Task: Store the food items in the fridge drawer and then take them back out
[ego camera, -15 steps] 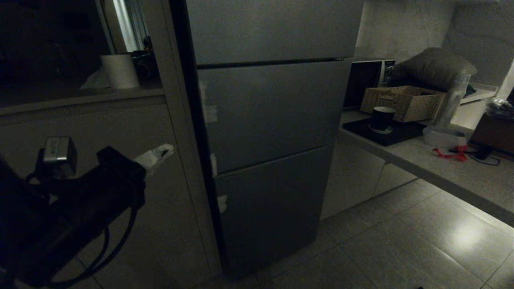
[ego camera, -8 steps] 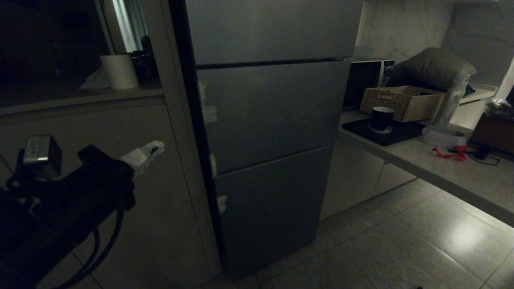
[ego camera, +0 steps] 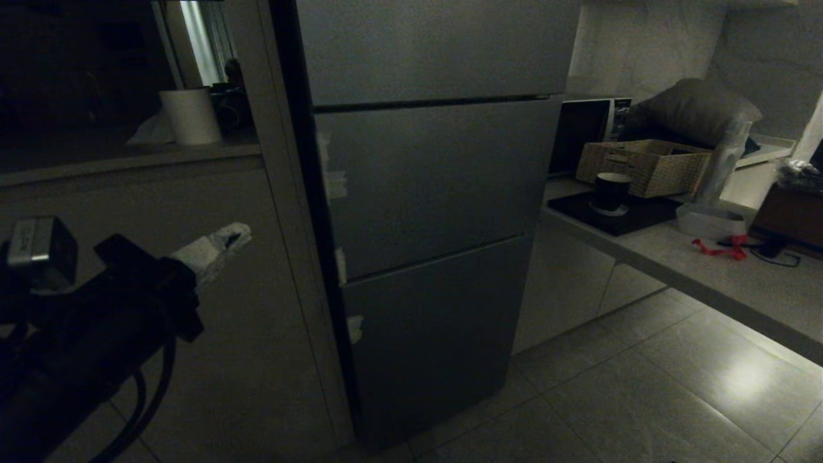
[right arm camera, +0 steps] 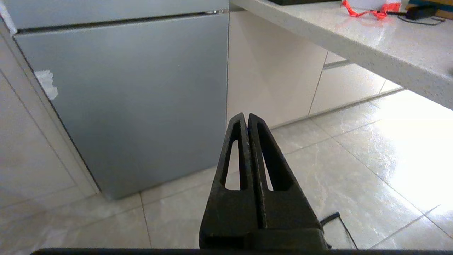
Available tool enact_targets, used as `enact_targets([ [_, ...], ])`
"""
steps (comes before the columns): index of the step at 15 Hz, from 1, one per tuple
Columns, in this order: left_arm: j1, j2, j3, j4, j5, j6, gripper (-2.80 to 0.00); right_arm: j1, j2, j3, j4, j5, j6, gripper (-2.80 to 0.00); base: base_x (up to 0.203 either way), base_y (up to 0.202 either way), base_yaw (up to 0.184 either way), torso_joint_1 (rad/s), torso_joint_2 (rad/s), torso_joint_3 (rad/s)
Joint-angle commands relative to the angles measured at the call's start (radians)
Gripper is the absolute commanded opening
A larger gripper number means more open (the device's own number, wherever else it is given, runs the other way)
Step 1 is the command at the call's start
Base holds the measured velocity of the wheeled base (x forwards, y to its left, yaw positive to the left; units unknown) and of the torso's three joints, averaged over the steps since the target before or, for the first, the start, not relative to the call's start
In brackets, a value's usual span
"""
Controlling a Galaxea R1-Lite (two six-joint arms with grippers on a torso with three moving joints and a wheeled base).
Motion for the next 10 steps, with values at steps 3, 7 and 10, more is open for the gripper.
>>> enact_targets([
  [3,0.001,-0.007,0.013,-0.007,0.002,-0.008,-2.8,0.001,0.0,0.0,0.0,0.0,0.0,-2.8,0.185,0.0,0.0,0.002,0.0,0.003],
  [7,0.007,-0.058,0.013,-0.007,0.001,-0.005,-2.8,0.001,0.001,0.0,0.0,0.0,0.001,-2.8,0.195,0.0,0.0,0.005,0.0,0.001],
  [10,0.099,-0.018,-0.004,-0.006,-0.012,0.022,-2.8,0.001,0.0,0.0,0.0,0.0,0.001,-2.8,0.178,0.0,0.0,0.004,0.0,-0.001],
])
